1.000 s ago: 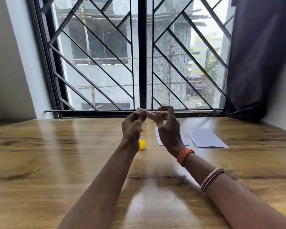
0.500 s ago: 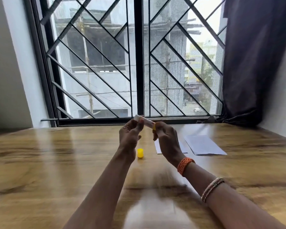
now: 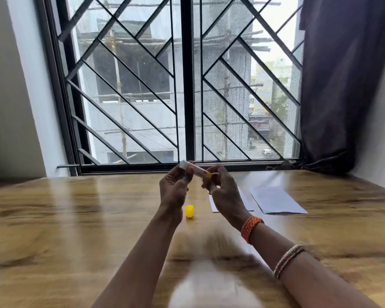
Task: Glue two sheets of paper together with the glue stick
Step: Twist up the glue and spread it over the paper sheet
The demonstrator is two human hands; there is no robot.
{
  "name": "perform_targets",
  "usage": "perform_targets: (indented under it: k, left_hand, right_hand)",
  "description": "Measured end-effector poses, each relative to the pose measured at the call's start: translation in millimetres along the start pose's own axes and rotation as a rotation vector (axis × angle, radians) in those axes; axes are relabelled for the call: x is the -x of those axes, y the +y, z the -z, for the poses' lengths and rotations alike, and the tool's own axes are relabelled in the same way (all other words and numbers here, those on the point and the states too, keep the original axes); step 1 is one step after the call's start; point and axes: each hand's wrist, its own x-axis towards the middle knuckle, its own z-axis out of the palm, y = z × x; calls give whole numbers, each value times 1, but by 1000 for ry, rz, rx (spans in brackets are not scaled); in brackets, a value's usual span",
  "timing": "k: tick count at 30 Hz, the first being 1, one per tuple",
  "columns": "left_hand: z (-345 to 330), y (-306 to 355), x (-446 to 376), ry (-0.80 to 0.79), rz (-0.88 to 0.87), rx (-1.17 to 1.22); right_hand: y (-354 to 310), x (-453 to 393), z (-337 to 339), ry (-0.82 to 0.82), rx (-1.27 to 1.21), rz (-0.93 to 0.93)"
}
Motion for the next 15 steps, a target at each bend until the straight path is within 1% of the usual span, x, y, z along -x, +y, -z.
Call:
perform_targets:
  k: [2,4,8,11,15]
  left_hand:
    - [1,0,0,-5,15,-7]
    - [0,-1,0,-31,26,-15]
    - [-3,-3,0,-26,11,-14]
    - [-1,-4,-1,15,-14,-3]
    - [-1,-2,-1,45,-34,8]
  right_hand:
    - [-1,0,3,-38,-3,-27]
    - [-3,1,4,-50,-71,-66]
    - [-2,-1,2,-3,-180,-122]
    - [-1,-3,0,31,-253,-124]
    - [0,-2,-4,-2,-245,-96]
